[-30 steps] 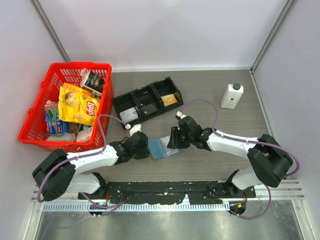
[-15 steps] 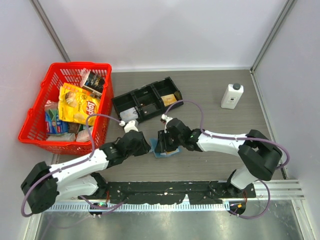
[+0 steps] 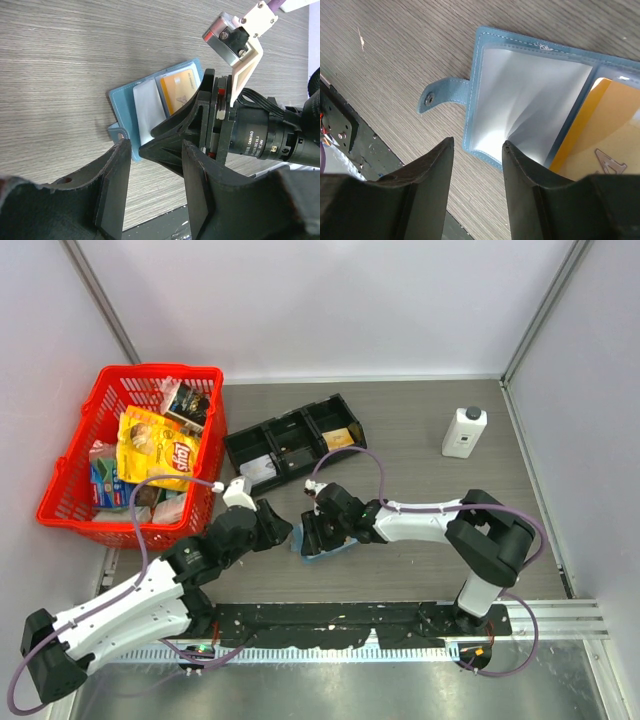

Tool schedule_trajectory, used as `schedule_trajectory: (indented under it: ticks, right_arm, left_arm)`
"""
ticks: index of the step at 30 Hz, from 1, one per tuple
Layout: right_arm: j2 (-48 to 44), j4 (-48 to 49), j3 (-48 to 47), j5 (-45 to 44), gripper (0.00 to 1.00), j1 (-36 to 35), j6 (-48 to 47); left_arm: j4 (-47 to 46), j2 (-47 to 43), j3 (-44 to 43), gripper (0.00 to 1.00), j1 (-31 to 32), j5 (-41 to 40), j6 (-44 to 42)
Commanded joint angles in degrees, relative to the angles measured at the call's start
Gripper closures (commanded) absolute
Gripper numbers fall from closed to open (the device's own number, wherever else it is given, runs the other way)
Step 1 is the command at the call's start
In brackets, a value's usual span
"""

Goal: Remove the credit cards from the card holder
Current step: Open the card holder at the center of the board.

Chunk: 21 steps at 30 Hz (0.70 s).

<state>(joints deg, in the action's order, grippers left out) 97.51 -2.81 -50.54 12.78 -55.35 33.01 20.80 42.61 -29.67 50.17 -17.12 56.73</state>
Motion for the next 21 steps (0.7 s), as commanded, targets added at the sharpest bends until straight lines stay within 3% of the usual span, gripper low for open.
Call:
schedule_trajectory:
  ticks: [1, 11, 21]
  right_arm:
    - [-2.6, -2.5, -1.0, -3.5, 0.51, -0.4, -1.7]
    - [-8.3, -2.3, -1.4, -3.6, 0.5, -0.3, -1.8]
    - [-6.4, 2.3, -1.8, -2.9, 0.52, -0.4, -2.0]
  left_arm:
    - [-0.3, -1.0, -2.1, 0.52, -0.1, 0.5, 1.1]
    - [-1.5, 0.8, -5.5, 0.52, -0.1, 2.0, 1.8]
    - [0.8, 1.1, -9.0, 0.54, -0.1, 2.0, 0.6]
